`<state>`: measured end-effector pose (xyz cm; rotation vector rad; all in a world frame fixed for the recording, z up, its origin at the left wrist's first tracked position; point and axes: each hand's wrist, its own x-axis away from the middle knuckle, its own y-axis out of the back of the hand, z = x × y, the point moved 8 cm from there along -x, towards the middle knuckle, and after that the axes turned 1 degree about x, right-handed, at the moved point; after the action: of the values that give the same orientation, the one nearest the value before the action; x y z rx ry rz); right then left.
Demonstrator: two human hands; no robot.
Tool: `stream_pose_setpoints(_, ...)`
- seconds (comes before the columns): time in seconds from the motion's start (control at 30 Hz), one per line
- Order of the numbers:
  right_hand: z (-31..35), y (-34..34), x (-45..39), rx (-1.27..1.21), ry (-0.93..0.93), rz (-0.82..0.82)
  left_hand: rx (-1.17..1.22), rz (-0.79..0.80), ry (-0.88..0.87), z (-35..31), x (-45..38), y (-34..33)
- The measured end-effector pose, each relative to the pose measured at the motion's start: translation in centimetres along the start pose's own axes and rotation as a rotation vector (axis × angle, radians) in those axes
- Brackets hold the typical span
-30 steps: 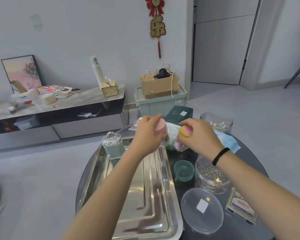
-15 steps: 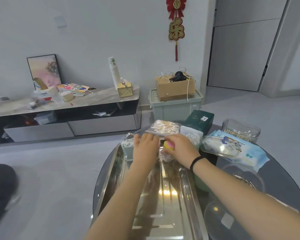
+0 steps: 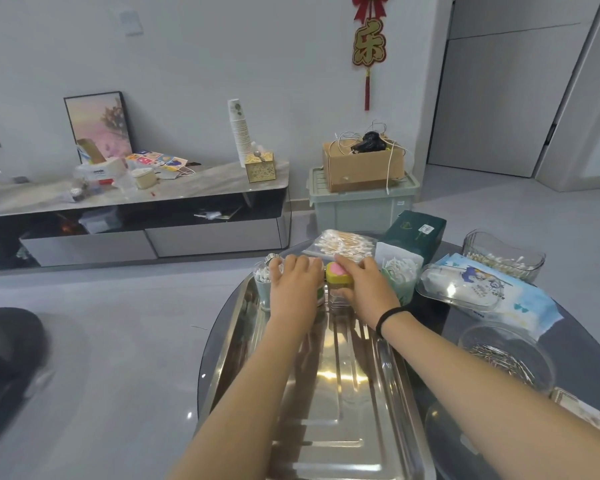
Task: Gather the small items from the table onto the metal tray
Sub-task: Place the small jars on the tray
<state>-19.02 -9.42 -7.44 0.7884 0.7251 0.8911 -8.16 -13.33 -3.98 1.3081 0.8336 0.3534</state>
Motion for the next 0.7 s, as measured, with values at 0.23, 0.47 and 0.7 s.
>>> stream_pose_setpoints(0.23,-0.8,1.4,1.6,-0.064,0.044,0.024,0.044,-0.049,0.03,-0.3,-0.3,0.7)
stream_pose_setpoints(0.47,-4.2,6.9,2.9,0.316,-0.008,-0.261,0.193,-0.063,-0.069,-4.2,-0.9,1.2)
stream_pose_setpoints(0.7,-7.5,5.6,0.0,0.36,-0.148,-0.06,0.216,-0.006,-0.122,-8.3,-1.7,0.2)
